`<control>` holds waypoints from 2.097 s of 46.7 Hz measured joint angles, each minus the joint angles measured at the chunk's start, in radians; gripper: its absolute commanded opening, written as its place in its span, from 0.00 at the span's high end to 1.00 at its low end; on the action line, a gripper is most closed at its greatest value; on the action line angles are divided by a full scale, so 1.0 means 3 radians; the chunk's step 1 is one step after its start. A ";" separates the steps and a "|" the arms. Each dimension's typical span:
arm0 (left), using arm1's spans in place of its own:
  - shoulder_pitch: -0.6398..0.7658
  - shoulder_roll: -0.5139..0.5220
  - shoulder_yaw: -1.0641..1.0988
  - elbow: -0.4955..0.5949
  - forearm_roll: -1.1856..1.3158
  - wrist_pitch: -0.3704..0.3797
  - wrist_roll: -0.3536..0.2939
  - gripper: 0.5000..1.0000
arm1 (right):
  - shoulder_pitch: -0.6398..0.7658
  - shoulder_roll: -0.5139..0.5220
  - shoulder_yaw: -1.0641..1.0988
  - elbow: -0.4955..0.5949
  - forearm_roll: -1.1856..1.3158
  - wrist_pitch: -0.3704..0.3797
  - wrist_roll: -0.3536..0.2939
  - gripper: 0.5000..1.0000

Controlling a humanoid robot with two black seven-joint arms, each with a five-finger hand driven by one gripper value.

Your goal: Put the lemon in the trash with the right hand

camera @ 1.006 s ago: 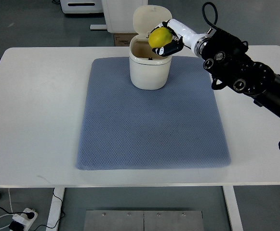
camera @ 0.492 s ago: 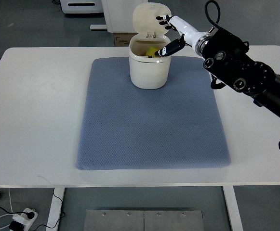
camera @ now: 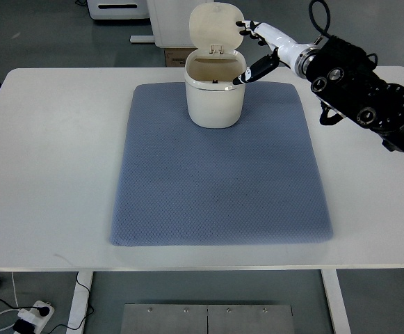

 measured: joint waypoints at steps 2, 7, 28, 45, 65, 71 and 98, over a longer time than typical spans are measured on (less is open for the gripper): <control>0.0001 0.0000 0.0000 0.0000 0.0000 0.0000 0.0001 0.00 | -0.0002 -0.0077 0.0001 0.0087 0.0022 0.0033 -0.0013 0.04; 0.0001 0.0000 0.0000 0.0000 0.0000 0.0000 0.0000 0.00 | -0.0015 -0.0245 0.0001 0.0300 0.0083 0.0054 -0.0045 0.04; 0.0000 0.0000 0.0000 0.0000 0.0000 0.0000 0.0000 0.00 | -0.0345 -0.0656 0.0555 0.0814 0.0315 0.0049 -0.0266 0.04; 0.0001 0.0000 0.0000 0.0000 0.0000 0.0000 0.0000 0.00 | -0.1041 -0.0679 0.1626 0.0869 0.0551 -0.0004 -0.0341 0.04; 0.0001 0.0000 0.0000 0.0000 0.0000 0.0000 0.0000 0.00 | -0.1640 -0.0568 0.2715 0.0881 0.1203 -0.0162 -0.0173 0.03; 0.0002 0.0000 0.0000 0.0000 -0.0001 0.0000 0.0001 0.00 | -0.1822 -0.0497 0.2965 0.0918 0.1239 -0.0172 0.0050 0.03; 0.0000 0.0000 0.0000 0.0000 -0.0001 0.0000 0.0001 0.00 | -0.2300 -0.0154 0.3172 0.0924 0.1234 -0.0270 0.0441 0.00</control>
